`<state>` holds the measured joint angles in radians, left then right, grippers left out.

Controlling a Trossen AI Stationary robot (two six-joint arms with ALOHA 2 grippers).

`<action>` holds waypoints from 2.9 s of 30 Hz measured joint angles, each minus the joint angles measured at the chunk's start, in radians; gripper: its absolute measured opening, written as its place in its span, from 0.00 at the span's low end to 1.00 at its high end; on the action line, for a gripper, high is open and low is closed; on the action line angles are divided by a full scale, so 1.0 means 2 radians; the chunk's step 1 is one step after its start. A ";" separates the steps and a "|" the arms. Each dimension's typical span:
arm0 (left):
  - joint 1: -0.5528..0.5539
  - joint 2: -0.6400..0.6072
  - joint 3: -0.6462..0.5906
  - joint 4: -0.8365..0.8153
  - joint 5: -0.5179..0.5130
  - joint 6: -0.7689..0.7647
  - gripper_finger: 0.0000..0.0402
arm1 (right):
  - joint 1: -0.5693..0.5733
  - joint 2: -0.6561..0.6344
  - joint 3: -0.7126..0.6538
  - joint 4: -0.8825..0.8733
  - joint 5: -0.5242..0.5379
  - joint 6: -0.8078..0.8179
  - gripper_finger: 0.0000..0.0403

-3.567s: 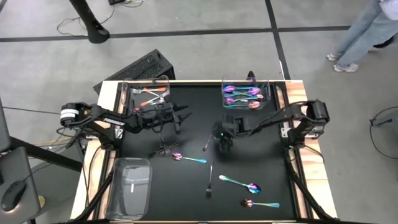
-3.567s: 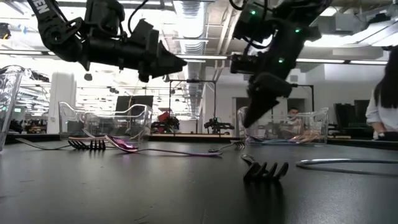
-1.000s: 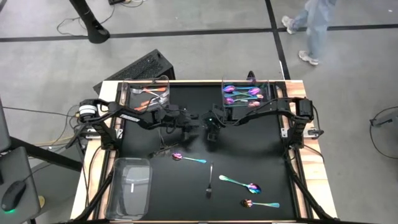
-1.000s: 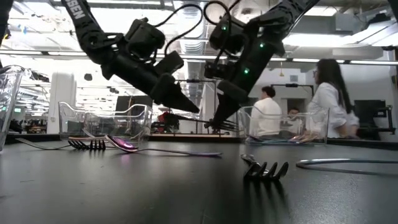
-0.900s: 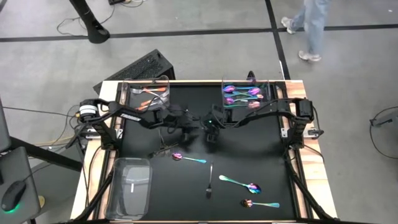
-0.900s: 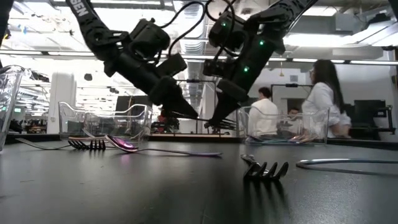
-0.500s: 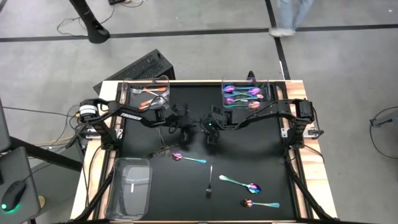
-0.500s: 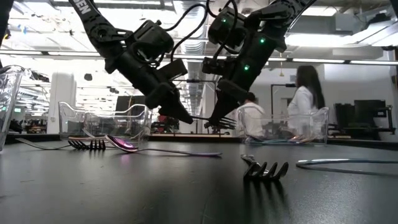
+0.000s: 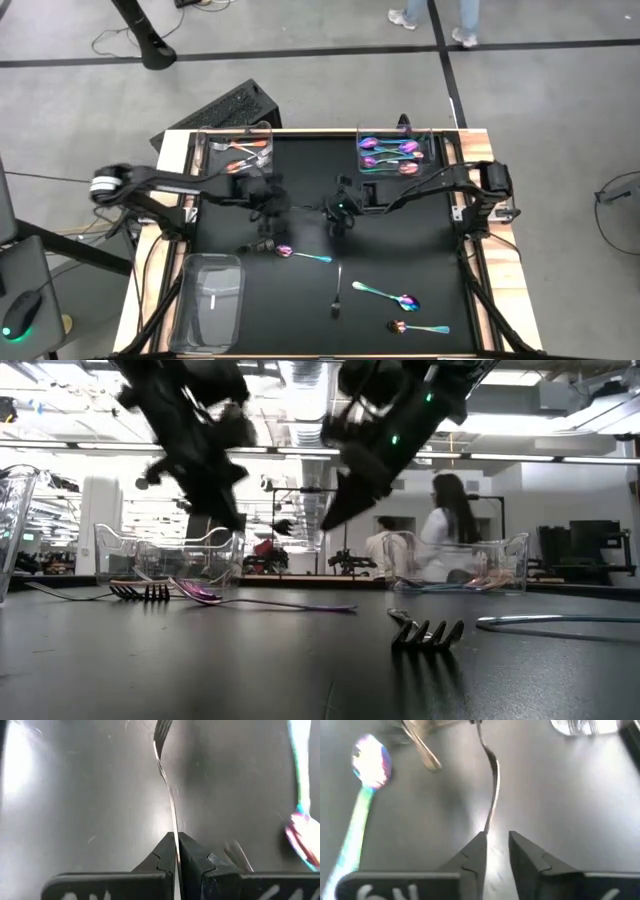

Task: Sort silverware by color (type)
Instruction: Put the black fork into bottom transparent bin, then put the blue spoon into top right transparent bin

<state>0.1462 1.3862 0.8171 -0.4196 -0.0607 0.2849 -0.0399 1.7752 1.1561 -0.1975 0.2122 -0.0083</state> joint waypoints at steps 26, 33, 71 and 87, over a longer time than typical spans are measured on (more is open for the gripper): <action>-0.216 -0.117 0.135 -0.499 0.319 0.017 0.00 | -0.046 0.017 -0.001 0.135 -0.003 0.069 0.40; -0.268 -0.104 0.052 -0.466 0.346 0.016 0.00 | -0.001 0.071 -0.001 0.240 -0.091 0.101 0.40; -0.356 -0.112 0.016 -0.352 0.246 -0.241 0.30 | 0.102 0.217 0.250 -0.141 -0.047 0.163 0.40; -0.350 -0.151 0.090 -0.280 -0.027 -0.197 0.35 | 0.101 0.260 0.253 -0.135 -0.061 0.188 0.25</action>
<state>-0.5532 1.0848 0.9962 -0.9802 -0.1146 -0.1083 0.1613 2.2944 1.6622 -0.4684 0.0901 0.3676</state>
